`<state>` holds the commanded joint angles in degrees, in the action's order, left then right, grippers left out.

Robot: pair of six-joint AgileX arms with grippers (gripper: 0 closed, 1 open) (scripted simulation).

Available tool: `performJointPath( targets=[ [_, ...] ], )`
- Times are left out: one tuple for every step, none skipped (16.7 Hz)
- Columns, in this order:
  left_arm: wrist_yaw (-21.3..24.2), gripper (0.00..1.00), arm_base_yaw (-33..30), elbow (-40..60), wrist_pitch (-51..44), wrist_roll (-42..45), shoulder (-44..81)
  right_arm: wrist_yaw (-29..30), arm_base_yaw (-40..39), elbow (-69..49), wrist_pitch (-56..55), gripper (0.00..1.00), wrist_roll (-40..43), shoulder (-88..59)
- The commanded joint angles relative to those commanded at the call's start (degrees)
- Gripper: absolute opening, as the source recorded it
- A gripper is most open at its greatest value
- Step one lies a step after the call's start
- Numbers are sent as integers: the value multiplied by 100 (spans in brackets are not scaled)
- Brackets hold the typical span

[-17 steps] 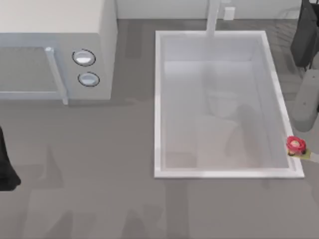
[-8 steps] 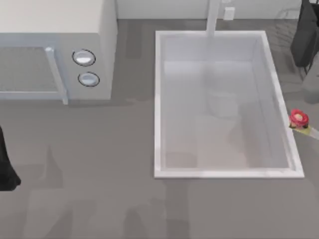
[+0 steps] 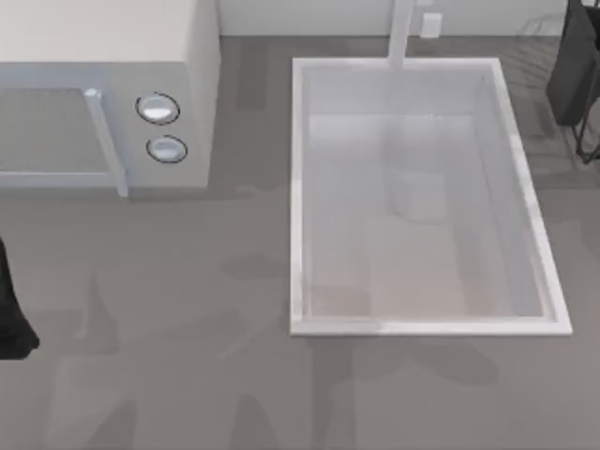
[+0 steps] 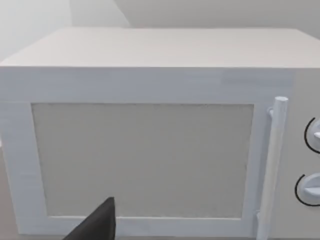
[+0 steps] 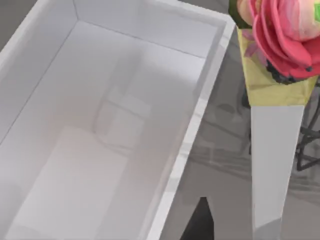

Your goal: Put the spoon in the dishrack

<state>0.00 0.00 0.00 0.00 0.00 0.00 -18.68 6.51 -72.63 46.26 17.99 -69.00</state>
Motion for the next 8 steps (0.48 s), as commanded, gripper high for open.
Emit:
performJointPath(
  targets=[
    [0,100,0,0,0,0,0,-211,387,95,-546,0,-234,129],
    [0,100,0,0,0,0,0,-421,768,189,-1082,0,-467,266],
    [0,100,0,0,0,0,0,-625,1138,280,-1595,0,-695,409],
    [0,100,0,0,0,0,0,-822,1493,364,-2071,0,-914,552],
    [0,100,0,0,0,0,0,-1008,1827,439,-2495,0,-1123,692],
    [0,100,0,0,0,0,0,-1179,2133,506,-2861,0,-1317,824],
    [0,100,0,0,0,0,0,-1331,2402,565,-3167,0,-1492,946],
    [0,100,0,0,0,0,0,-1456,2622,614,-3408,0,-1641,1051]
  ],
)
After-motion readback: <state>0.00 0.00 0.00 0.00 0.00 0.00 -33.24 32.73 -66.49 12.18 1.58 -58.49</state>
